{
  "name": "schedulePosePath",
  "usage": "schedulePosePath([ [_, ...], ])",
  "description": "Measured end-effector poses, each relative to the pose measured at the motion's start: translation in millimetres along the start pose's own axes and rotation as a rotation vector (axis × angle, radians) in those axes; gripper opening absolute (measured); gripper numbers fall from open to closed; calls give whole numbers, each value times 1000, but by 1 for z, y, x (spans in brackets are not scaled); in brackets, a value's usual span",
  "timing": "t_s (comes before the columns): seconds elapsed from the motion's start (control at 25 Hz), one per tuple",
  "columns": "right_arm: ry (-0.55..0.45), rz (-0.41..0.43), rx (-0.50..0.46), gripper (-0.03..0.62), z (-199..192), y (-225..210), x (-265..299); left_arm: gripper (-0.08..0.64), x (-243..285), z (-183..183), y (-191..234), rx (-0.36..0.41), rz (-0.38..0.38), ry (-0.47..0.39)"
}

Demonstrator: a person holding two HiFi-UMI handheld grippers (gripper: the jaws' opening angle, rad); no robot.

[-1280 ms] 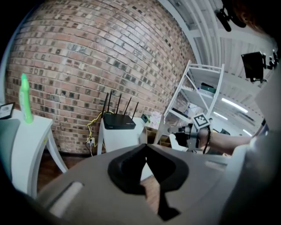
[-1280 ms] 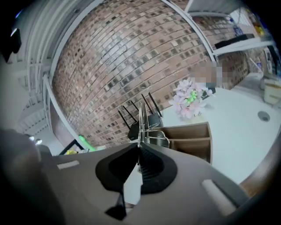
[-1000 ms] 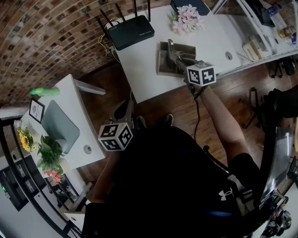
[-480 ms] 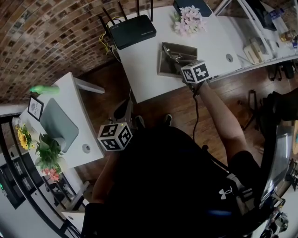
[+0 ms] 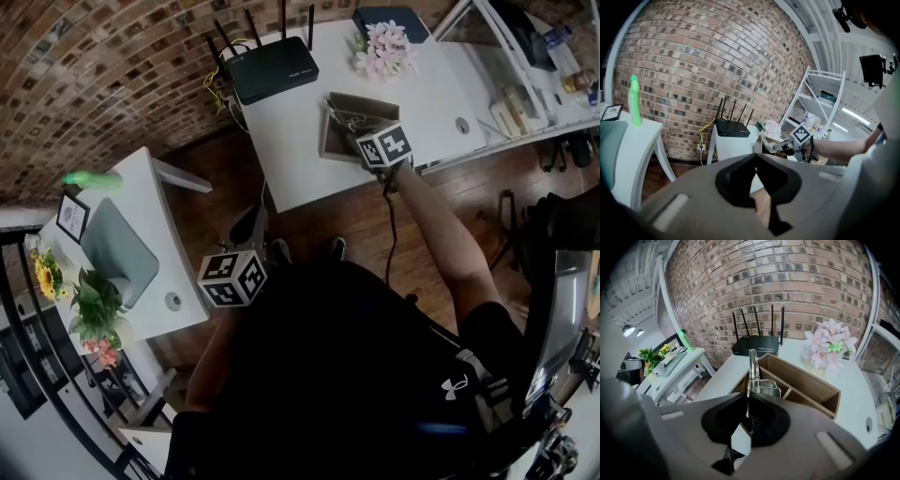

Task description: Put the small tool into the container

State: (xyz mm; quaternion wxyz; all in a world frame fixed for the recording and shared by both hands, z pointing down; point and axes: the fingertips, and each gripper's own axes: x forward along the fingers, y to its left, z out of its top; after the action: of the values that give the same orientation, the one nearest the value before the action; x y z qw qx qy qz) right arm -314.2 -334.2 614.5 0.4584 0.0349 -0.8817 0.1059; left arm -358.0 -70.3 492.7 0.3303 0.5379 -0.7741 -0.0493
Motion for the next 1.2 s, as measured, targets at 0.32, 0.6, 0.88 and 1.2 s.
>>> schedulePosePath([
  [0.32,-46,-16,73,123,-5,-3,-3,3,0,1,2,1,-18,-4],
  [0.6,-166,-22,177,121,-5,2,-32,3,7,6,0,19,-70,-8],
  [0.88,-310,-55,295,66,-19,23,-77,3,11,6,-9,29,-156,2],
  [1.2,-407,-101,398,48,-56,79,-116,3,12,-35,-19,55,-283,100],
])
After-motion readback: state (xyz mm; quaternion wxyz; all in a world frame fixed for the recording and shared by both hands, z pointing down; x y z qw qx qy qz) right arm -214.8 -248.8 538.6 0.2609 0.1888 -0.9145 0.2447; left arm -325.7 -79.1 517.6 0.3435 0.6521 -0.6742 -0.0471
